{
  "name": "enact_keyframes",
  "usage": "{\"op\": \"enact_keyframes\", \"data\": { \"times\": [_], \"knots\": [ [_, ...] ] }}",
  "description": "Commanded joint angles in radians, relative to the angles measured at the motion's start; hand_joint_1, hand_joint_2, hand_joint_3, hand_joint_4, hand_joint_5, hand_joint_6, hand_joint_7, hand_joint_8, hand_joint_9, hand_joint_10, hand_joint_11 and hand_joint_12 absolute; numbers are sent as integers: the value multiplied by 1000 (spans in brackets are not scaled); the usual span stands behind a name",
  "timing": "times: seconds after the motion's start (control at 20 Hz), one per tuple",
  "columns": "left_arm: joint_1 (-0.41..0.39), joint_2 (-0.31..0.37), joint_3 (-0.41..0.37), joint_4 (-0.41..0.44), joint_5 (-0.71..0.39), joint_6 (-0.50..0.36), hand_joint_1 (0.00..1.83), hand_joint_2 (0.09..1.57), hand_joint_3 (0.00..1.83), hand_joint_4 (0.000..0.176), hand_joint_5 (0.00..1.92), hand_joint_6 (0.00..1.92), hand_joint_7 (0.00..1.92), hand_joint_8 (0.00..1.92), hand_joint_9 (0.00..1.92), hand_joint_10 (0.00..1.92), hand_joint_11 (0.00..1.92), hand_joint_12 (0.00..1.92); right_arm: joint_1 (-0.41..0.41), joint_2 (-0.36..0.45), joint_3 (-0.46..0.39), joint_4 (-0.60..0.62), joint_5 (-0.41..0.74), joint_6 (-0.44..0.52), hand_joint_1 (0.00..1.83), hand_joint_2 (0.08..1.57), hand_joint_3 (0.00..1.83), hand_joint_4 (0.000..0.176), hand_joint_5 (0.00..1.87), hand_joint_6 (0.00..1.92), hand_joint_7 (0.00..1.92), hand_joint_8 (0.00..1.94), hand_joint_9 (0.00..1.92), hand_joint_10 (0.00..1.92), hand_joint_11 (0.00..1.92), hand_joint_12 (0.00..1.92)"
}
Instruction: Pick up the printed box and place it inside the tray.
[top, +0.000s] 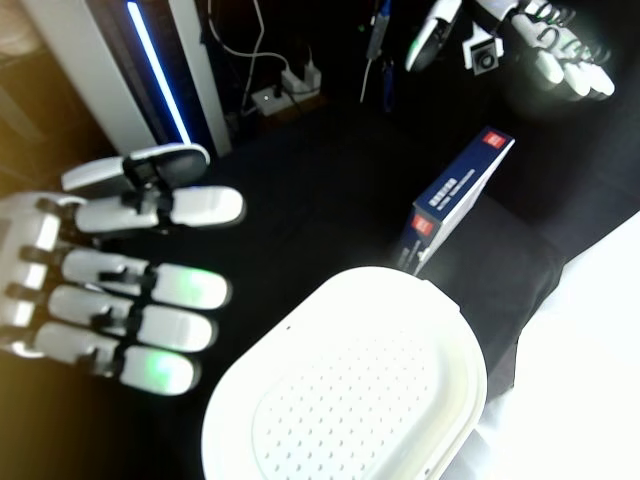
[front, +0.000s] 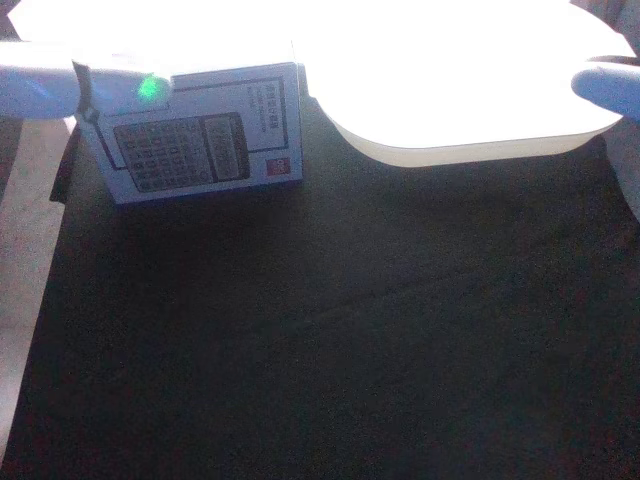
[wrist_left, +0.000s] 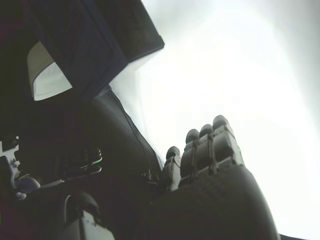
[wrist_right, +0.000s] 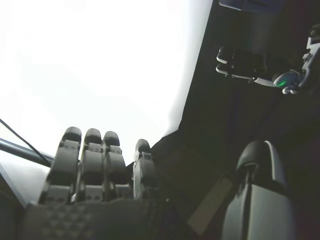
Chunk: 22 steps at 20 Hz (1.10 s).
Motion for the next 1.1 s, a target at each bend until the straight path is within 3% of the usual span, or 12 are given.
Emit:
{"op": "enact_keyframes", "data": {
  "times": [0.0, 0.1, 0.2, 0.3, 0.5, 0.55, 0.65, 0.7, 0.8, 0.85, 0.95, 1.05],
  "knots": [
    [-14, 2, 8, -10, -121, -5, 544, 924, 21, 91, 0, 0, 68, 0, 11, 0, 0, 0, 20, 4, 5, 20, 117, 3, 653, 771, 38, 151, 0, 0, 95, 0, 64, 6, 0, 189],
    [-15, -3, 17, -24, -107, 1, 565, 936, 19, 84, 0, 0, 49, 0, 0, 0, 0, 0, 20, -2, 5, 16, 117, 3, 679, 804, 18, 148, 0, 0, 89, 1, 65, 3, 0, 305],
    [-39, -28, 54, -38, -48, 2, 565, 963, 27, 100, 0, 0, 60, 4, 22, 8, 0, 0, 20, -9, 6, 16, 117, 3, 665, 802, 4, 152, 0, 0, 94, 1, 78, 4, 0, 536],
    [-70, -57, 94, -42, 28, 2, 561, 926, 7, 90, 0, 0, 59, 3, 26, 8, 1, 0, 20, -15, 8, 12, 117, 3, 652, 814, 7, 162, 0, 0, 109, 2, 83, 4, 0, 530],
    [-145, -114, 167, 6, 220, 2, 752, 787, 0, 101, 0, 0, 133, 2, 73, 5, 17, 8, 24, -22, 9, 0, 117, 3, 650, 870, 7, 175, 0, 0, 107, 4, 72, 0, 0, 525],
    [-156, -123, 179, 24, 264, 3, 718, 734, 0, 63, 0, 0, 123, 0, 67, 1, 32, 15, 24, -24, 9, -2, 117, 3, 657, 883, 8, 176, 0, 0, 108, 1, 46, 8, 0, 422],
    [-165, -137, 193, 42, 311, 3, 723, 680, 0, 39, 0, 0, 100, 0, 33, 0, 6, 3, 26, -26, 10, -5, 117, 3, 643, 869, 0, 169, 0, 0, 103, 0, 46, 7, 0, 344],
    [-166, -143, 199, 47, 328, 3, 711, 690, 0, 41, 0, 0, 78, 0, 17, 0, 0, 0, 26, -27, 10, -6, 117, 3, 639, 875, 1, 170, 0, 0, 105, 0, 48, 5, 0, 244],
    [-166, -175, 233, 52, 389, 3, 712, 661, 0, 85, 0, 0, 123, 4, 53, 5, 0, 0, 27, -30, 10, -7, 117, 3, 633, 882, 3, 176, 0, 0, 107, 0, 42, 1, 0, 251],
    [-166, -191, 248, 52, 407, 3, 711, 680, 0, 124, 0, 0, 111, 0, 50, 2, 0, 0, 27, -30, 9, -7, 117, 3, 640, 903, 12, 175, 0, 0, 104, 0, 41, 1, 0, 256],
    [-162, -215, 270, 52, 436, 3, 773, 669, 0, 151, 0, 0, 74, 0, 8, 0, 0, 0, 27, -31, 9, -9, 117, 3, 646, 911, 9, 171, 0, 0, 109, 1, 44, 2, 0, 346],
    [-156, -233, 282, 52, 454, 4, 742, 610, 0, 104, 0, 0, 118, 4, 74, 9, 19, 11, 27, -34, 9, -10, 117, 3, 655, 882, 0, 172, 0, 0, 103, 1, 54, 4, 0, 420]
  ]
}}
